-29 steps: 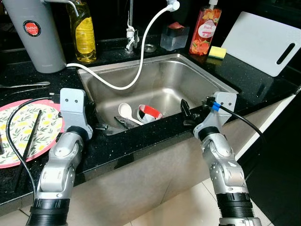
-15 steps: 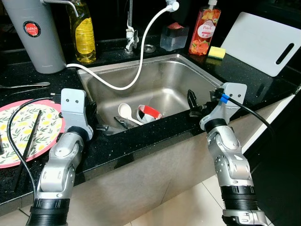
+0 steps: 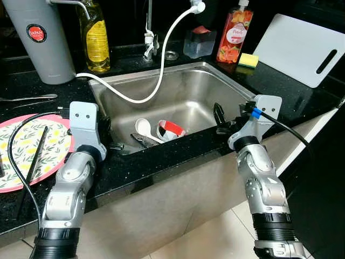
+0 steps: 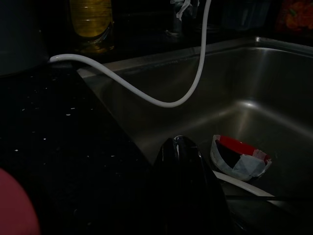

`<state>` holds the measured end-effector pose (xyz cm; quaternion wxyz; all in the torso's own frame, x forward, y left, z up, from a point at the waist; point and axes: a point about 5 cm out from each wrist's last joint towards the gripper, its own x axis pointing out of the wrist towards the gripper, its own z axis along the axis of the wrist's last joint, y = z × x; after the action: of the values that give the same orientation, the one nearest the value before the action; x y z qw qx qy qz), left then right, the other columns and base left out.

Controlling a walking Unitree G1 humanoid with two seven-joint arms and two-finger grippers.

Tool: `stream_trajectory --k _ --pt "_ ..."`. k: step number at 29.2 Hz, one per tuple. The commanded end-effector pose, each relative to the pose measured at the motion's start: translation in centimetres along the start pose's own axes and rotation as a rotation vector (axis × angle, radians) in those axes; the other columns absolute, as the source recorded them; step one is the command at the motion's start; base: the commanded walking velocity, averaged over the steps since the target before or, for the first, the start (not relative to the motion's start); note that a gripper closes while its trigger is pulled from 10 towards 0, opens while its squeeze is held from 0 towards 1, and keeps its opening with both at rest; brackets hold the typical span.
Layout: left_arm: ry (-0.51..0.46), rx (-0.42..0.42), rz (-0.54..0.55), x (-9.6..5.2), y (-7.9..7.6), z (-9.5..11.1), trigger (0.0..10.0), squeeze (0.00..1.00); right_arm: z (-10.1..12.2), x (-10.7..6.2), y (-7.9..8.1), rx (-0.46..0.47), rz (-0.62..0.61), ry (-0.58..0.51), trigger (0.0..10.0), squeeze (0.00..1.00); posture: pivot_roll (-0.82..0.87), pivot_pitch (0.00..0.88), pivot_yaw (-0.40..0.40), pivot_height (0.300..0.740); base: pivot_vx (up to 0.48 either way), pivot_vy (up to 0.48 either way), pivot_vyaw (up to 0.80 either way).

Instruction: Kitchen organization

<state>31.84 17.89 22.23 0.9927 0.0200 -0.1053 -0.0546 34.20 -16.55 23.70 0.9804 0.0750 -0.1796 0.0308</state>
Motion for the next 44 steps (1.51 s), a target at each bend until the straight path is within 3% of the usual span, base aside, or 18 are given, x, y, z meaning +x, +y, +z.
stream_trajectory --k 1,44 --pt "0.05 -0.009 -0.005 -0.32 -0.08 -1.09 10.0 0.0 -0.28 -0.23 -0.25 0.006 -0.006 0.009 10.0 0.0 -0.09 0.12 -0.031 0.74 0.0 0.0 0.0" --pt "0.041 -0.009 -0.006 -0.18 -0.06 -0.91 10.0 0.0 -0.19 -0.03 -0.37 0.005 -0.002 0.005 10.0 0.0 -0.09 0.104 -0.033 0.74 0.0 0.0 0.0"
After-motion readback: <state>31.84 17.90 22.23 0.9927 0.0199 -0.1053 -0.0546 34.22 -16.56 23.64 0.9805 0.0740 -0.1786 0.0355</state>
